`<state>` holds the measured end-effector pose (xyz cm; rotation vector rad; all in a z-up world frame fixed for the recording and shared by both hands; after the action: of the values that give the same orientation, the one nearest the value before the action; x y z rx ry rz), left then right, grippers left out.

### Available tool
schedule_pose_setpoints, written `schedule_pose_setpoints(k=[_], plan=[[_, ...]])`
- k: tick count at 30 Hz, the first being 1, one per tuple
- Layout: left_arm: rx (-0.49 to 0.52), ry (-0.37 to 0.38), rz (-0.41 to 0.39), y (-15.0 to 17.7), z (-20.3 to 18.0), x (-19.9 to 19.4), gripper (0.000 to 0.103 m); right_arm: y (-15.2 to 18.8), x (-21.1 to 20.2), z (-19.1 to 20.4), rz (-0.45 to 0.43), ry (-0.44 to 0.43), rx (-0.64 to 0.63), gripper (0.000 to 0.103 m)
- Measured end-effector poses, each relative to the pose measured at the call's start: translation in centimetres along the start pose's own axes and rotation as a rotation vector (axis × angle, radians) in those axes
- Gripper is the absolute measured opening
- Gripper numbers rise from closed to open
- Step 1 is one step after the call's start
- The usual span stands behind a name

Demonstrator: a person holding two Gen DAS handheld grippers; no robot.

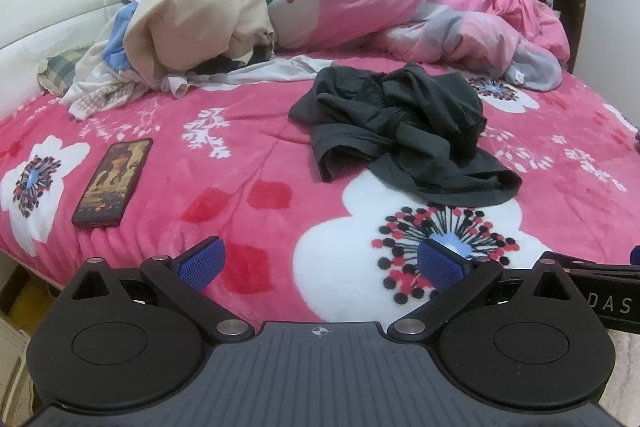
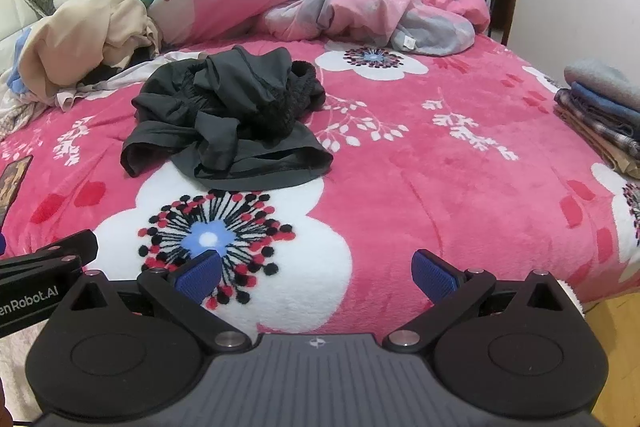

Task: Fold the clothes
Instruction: 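Move both grippers toward the dark grey garment on the bed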

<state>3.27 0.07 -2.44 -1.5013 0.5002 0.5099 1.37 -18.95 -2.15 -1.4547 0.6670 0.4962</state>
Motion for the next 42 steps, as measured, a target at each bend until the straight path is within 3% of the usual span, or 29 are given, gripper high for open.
schedule_pose_setpoints(k=[8,22,26,42], plan=[[0.005,0.0,-0.025,0.0,0.2,0.1,0.103,-0.2,-0.2,-0.4,-0.023,0.014,0.012,0.103],[0.044,0.01,0.018,0.7,0.7,1.0,0.103,0.0,-0.5,-0.5,-0.011,0.037,0.022,0.103],[0.013,0.012,0.027,0.6,1.0,1.0,0.103,0.0,-0.5,-0.4,-0.011,0.039,0.019,0.103],[0.029,0.002,0.019,0.6,0.5,0.8,0.103,0.0,-0.3,-0.4,-0.006,0.041,0.022,0.103]])
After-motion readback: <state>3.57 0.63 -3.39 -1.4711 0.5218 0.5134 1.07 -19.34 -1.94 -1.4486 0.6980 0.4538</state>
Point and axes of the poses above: each gripper's, at about its wrist camera, not at the fingertips, and x roughly the way its jaws point, z to its left, y to its underside, the point moved 4 cm from there along x, roughly the way its jaws point
